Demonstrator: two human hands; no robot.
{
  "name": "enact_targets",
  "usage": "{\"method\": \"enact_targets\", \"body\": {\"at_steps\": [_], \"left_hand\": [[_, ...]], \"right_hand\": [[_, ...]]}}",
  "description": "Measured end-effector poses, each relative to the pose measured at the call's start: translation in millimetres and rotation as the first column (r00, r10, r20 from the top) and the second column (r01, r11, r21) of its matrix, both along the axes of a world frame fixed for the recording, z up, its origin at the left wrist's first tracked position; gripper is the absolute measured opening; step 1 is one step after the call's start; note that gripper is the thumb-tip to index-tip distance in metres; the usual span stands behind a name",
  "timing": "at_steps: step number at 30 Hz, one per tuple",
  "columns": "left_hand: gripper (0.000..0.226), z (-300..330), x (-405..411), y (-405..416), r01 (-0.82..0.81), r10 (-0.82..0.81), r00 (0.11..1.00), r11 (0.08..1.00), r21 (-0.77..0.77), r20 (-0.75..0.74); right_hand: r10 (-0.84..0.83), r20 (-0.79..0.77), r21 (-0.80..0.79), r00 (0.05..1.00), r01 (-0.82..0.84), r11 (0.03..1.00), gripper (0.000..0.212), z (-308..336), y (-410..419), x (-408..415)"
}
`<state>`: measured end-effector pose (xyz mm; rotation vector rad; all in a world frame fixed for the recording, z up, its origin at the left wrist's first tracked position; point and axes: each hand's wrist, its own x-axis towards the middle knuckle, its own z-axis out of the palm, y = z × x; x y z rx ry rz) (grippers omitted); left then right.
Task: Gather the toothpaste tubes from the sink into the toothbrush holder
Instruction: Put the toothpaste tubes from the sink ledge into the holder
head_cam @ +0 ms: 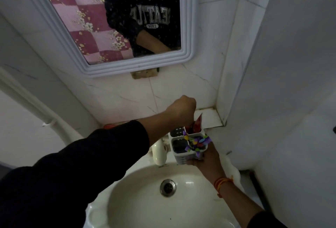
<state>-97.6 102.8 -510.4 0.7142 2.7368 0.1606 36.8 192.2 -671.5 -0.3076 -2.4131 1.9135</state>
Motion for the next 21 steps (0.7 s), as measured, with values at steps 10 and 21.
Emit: {"method": "enact_targets", "body": {"at_steps": [10,21], "left_hand": [[0.041,15.1,-14.0,-26.3,-0.084,0.047,0.97,0.985,0.147,0.24],[0.012,-47.3,-9.0,-180.9,-0.294,0.296,0.954,0.955,-0.028,0.055]], "right_hand": [[-0.007,-0.026,0.01,1.0,0.007,1.0,0.074,-5.8,2.1,-3.8],[-0.003,-0.007,0.034,1.0,0.004,0.999,0.084,-15.3,-3.3,-8.4]]}}
